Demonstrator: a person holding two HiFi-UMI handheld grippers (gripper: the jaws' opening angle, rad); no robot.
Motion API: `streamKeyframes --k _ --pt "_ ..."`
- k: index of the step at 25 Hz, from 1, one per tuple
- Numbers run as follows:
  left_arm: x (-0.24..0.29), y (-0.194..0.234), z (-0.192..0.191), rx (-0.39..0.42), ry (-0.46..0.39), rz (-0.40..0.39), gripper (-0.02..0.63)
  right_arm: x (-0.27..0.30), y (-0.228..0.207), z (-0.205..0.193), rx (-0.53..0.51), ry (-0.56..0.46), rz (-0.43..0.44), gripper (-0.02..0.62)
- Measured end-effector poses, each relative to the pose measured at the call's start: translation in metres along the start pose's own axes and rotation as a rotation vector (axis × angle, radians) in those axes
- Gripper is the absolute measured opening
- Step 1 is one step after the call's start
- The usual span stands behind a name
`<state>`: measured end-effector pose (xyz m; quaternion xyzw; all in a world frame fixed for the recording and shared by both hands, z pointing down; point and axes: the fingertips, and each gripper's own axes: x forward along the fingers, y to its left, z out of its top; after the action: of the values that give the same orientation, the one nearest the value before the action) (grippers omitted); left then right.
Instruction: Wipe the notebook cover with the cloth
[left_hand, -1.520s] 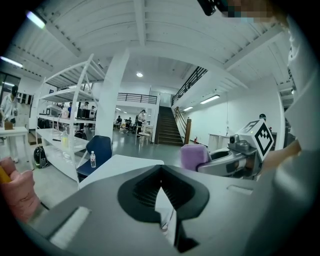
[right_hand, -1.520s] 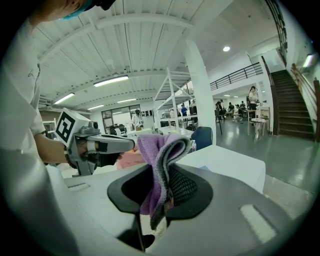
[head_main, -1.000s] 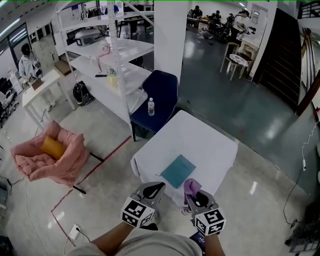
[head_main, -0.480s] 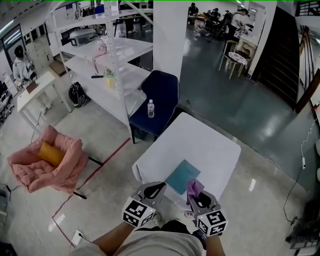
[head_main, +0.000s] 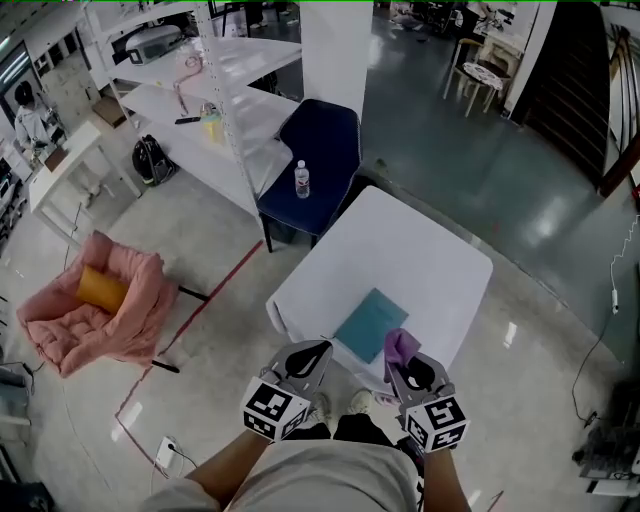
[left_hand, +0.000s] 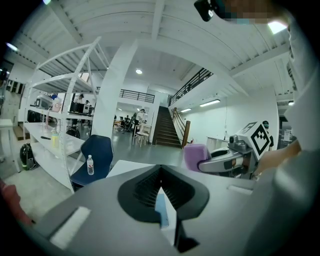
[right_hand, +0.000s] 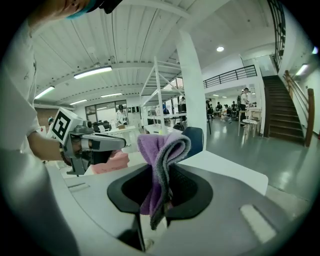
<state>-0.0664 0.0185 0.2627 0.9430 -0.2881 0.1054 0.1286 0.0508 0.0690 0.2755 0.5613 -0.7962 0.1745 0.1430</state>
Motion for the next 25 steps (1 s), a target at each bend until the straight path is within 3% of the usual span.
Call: streamKeyframes --k 13,25 --pt "0.065 0.004 -0.004 -0.005 0.056 -0.003 0.0 0.022 -0.066 -0.014 0.005 0.084 0.002 0.112" --pt "0.115 0.02 -0.041 -0.043 0.121 -0.003 0.0 0.06 -0.108 -0.055 0.024 0.204 0.017 0.112"
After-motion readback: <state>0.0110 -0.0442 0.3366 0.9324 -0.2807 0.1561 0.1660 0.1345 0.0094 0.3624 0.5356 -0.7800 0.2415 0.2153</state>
